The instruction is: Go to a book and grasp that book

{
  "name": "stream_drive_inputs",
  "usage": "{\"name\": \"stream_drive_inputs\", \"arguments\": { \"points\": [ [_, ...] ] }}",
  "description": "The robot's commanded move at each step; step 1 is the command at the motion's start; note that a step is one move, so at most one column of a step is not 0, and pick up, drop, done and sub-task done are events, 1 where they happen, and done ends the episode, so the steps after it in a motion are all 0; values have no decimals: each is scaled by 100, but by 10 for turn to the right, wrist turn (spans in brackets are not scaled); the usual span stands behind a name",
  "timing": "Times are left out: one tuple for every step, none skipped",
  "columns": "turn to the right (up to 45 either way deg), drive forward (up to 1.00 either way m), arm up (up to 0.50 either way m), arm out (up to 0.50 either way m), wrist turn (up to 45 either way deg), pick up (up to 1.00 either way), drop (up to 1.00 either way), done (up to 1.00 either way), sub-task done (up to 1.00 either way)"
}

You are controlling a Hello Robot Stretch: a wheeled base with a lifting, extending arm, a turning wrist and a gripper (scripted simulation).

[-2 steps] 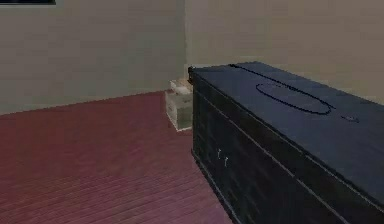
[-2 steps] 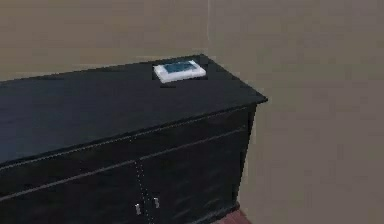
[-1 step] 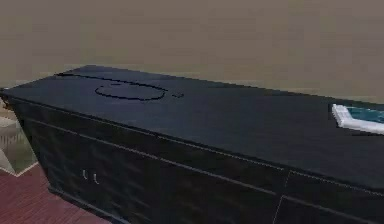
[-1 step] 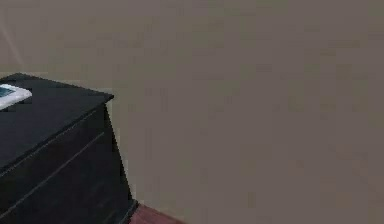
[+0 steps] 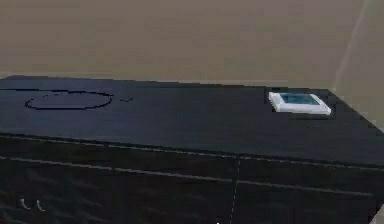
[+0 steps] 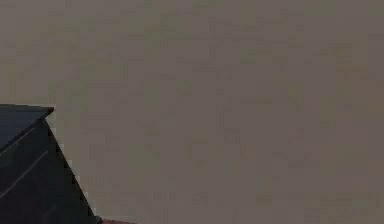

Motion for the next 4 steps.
{"name": "stream_drive_inputs", "arguments": {
  "points": [
    [0,40,0,0,0,0,0,0,0],
    [-420,0,0,0,0,0,0,0,0],
    [0,0,50,0,0,0,0,0,0],
    [0,0,38,0,0,0,0,0,0]
  ]
}}
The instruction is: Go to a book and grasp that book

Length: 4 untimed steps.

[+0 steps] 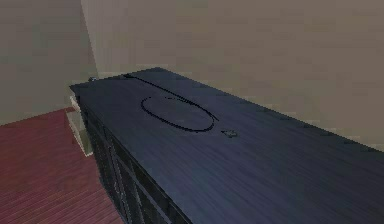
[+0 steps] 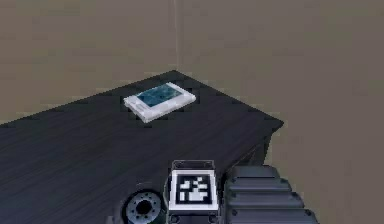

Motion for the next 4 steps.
{"name": "stream_drive_inputs", "arguments": {
  "points": [
    [0,0,0,38,0,0,0,0,0],
    [0,0,0,0,450,0,0,0,0],
    [0,0,0,0,450,0,0,0,0],
    [0,0,0,0,450,0,0,0,0]
  ]
}}
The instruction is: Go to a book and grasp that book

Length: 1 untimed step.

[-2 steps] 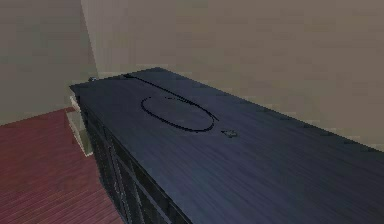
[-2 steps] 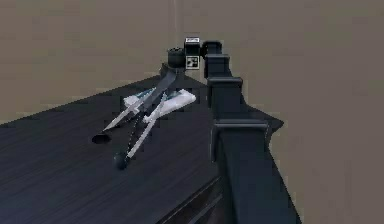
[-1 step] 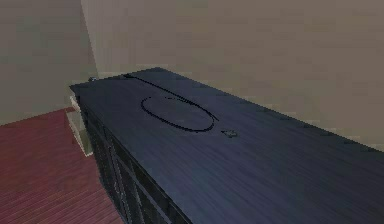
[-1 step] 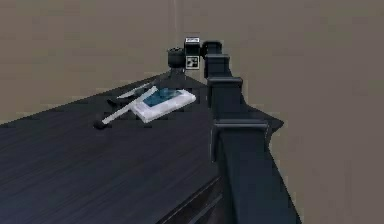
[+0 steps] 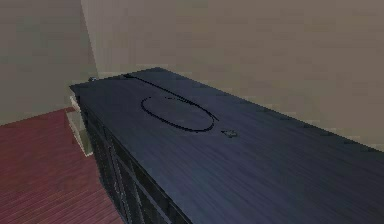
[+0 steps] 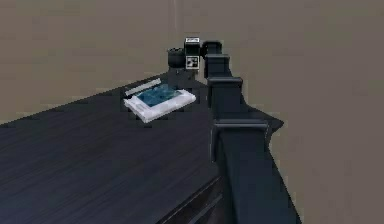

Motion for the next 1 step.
{"name": "stream_drive_inputs", "arguments": {
  "points": [
    [0,0,-12,0,0,0,0,0,0]
  ]
}}
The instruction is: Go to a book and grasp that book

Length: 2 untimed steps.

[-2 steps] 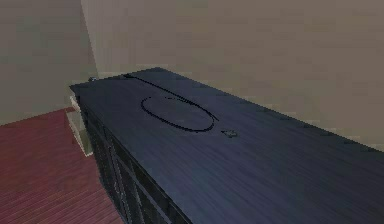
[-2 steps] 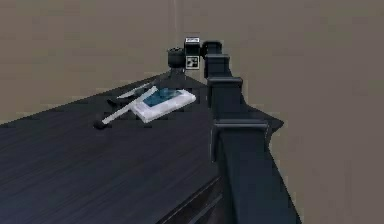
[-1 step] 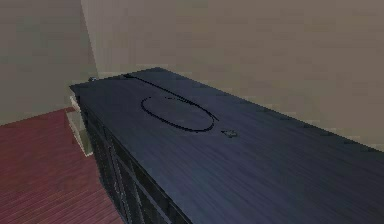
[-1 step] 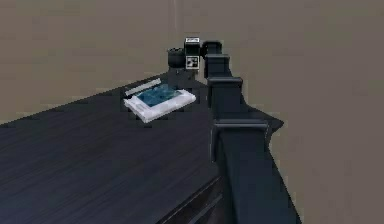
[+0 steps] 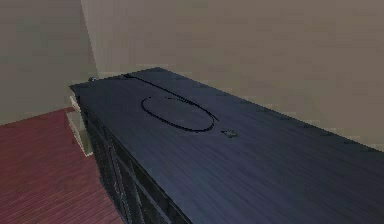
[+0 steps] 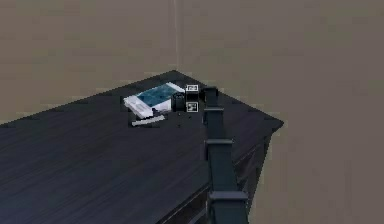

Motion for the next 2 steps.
{"name": "stream_drive_inputs", "arguments": {
  "points": [
    [0,0,0,0,0,100,0,0,0],
    [0,0,10,0,0,0,0,0,0]
  ]
}}
